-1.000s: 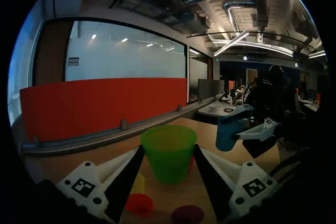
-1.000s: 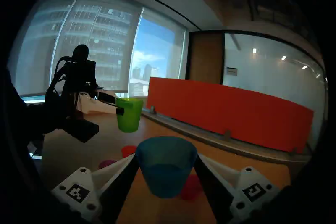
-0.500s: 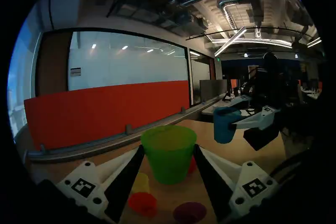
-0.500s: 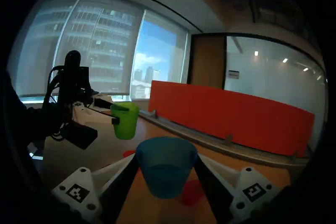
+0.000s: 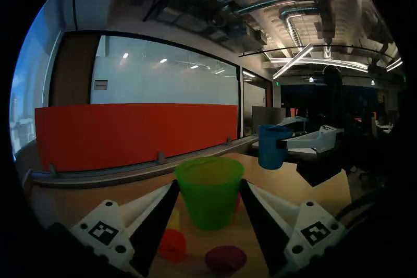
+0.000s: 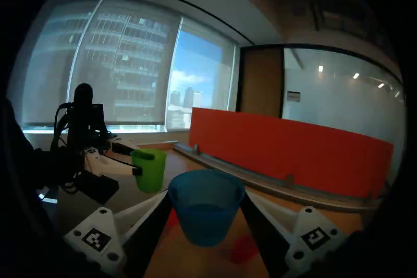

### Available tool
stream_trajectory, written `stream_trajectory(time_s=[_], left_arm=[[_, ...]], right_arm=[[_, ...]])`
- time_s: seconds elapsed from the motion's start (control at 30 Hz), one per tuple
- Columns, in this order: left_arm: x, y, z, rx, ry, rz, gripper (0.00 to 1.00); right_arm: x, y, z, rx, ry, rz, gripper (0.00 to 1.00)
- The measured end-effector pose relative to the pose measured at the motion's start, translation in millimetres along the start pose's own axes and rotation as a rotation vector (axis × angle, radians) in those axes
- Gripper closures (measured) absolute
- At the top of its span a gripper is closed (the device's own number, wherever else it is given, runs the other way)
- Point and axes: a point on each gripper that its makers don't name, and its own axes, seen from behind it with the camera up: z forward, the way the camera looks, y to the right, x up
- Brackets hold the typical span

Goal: Pour water

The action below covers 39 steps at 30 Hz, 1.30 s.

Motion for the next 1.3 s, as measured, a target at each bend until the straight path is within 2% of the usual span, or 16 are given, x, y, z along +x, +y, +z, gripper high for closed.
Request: stream_trajectory(time_s=[0.4,0.67,0.87,1.3], left_arm=[[-1.6,7.6,-11.0,-0.01,-0.004,-0.012,0.15],[-4.4,7.9,-14.8,-0.018,-0.006,-0.016,0.15],[-8.5,11.0,-17.1,-0.026,-0.009,-0.018,0.15],[-9.5,25.5,-24.9,-0.05,-0.006,-0.007,0.15]], right_arm=[[17.1,-1.9,10.0,0.016,0.024,0.023,0.09],[27.9,-3.5,14.9,0.027,0.033,-0.008,0.09],[34.2,-4.9,19.7,0.039,0.032,-0.043,0.1],[53.8,-4.0,27.2,0.052,0.033,-0.164,0.1]])
